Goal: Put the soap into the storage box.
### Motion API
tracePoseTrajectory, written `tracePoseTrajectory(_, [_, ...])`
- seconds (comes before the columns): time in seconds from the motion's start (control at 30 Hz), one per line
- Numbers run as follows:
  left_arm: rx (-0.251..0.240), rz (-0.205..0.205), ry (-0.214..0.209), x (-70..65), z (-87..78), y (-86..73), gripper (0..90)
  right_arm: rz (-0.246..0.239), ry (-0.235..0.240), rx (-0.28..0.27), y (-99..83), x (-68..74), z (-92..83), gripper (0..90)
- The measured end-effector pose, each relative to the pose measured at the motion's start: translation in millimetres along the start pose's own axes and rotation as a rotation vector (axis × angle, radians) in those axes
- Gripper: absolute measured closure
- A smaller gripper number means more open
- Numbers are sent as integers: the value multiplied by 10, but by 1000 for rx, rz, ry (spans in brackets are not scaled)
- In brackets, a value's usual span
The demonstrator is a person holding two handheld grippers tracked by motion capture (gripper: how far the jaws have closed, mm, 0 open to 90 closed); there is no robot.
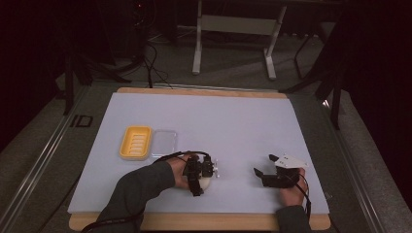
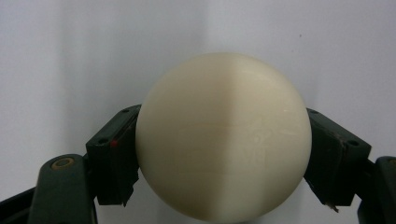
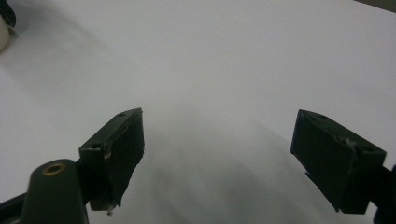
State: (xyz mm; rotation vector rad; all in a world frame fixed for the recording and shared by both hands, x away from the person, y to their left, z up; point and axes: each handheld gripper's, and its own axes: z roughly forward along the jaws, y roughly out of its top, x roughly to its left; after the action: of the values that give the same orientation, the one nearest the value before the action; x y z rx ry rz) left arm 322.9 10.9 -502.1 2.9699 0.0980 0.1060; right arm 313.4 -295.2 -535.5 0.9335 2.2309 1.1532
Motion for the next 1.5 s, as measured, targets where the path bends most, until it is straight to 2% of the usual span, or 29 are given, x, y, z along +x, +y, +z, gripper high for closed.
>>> tracePoseTrajectory(0.23, [40, -10, -6, 36, -15, -64, 224, 1, 1, 1, 0, 1, 0, 170])
tracePoseTrajectory(0.63, [77, 0, -23, 56, 5, -14, 224, 2, 0, 2, 0, 1, 1, 170])
tracePoseTrajectory(0.73, [78, 12, -19, 51, 5, -7, 227, 2, 0, 2, 0, 1, 1, 170])
tracePoseTrajectory(0.87, [90, 48, 4, 1, -6, 20, 228, 1, 0, 0, 0, -1, -1, 170])
tracePoseTrajectory(0.97, [100, 52, -19, 27, -1, 21, 228, 2, 1, 0, 0, -2, -1, 170])
tracePoseTrajectory(1.07, [102, 59, -24, 33, -2, 14, 229, -2, 1, -1, 0, 1, -1, 170])
tracePoseTrajectory(1.17, [108, 53, -29, 33, -4, 0, 229, -2, 1, -1, 0, -1, -1, 170])
tracePoseTrajectory(1.23, [110, 51, -16, 50, -7, -12, 229, 0, 1, -1, 0, 0, -1, 170])
tracePoseTrajectory(1.33, [112, 33, 2, 86, -18, -36, 229, -1, 1, -1, 0, 0, -1, 170])
tracePoseTrajectory(1.5, [110, 9, 1, 143, -46, -76, 229, -2, 1, -1, 0, 0, -1, 170])
